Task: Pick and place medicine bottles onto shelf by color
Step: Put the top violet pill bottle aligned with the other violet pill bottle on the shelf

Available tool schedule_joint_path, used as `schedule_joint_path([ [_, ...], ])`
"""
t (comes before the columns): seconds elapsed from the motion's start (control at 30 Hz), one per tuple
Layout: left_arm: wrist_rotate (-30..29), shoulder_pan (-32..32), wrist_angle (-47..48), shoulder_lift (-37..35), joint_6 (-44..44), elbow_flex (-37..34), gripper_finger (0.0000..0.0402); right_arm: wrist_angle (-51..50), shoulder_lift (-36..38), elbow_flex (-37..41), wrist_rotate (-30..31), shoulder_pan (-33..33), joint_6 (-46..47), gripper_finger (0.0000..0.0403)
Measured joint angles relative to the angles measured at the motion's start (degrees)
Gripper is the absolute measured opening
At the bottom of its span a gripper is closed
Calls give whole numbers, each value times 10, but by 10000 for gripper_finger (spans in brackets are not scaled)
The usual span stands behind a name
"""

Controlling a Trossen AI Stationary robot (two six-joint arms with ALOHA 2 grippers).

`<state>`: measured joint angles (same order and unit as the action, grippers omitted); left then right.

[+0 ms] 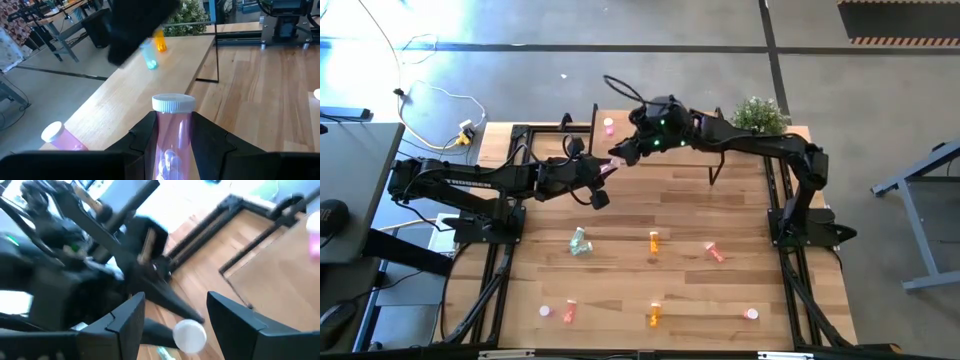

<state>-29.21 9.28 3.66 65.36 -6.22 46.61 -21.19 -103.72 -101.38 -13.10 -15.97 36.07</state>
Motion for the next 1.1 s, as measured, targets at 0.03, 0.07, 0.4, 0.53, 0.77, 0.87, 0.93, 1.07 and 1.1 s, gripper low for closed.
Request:
schedule_joint_path([
  [0.03, 0, 0, 0, 0, 0, 0, 93, -2, 0, -13, 0, -3, 0, 204],
  [0.07, 0, 0, 0, 0, 0, 0, 93, -1, 1, -24, 5, -5, -3, 204],
  [0.4, 0, 0, 1, 0, 0, 0, 93, -102, -21, -65, 61, 22, -31, 204],
  [0.53, 1, 0, 2, 0, 0, 0, 93, -118, -38, -64, 60, 30, -29, 204],
  [0.77, 0, 0, 13, 0, 0, 0, 93, -125, -44, -64, 59, 33, -30, 204],
  [0.87, 0, 0, 12, 0, 0, 0, 93, -133, -44, -64, 59, 34, -31, 204],
  [0.93, 0, 0, 10, 0, 1, 0, 93, -135, -44, -64, 60, 34, -31, 204],
  [1.07, -5, 1, 8, 0, 1, 0, 93, -138, -44, -64, 59, 34, -31, 204],
  [1.1, -8, 1, 6, 0, 1, 0, 93, -139, -44, -64, 59, 34, -33, 204],
])
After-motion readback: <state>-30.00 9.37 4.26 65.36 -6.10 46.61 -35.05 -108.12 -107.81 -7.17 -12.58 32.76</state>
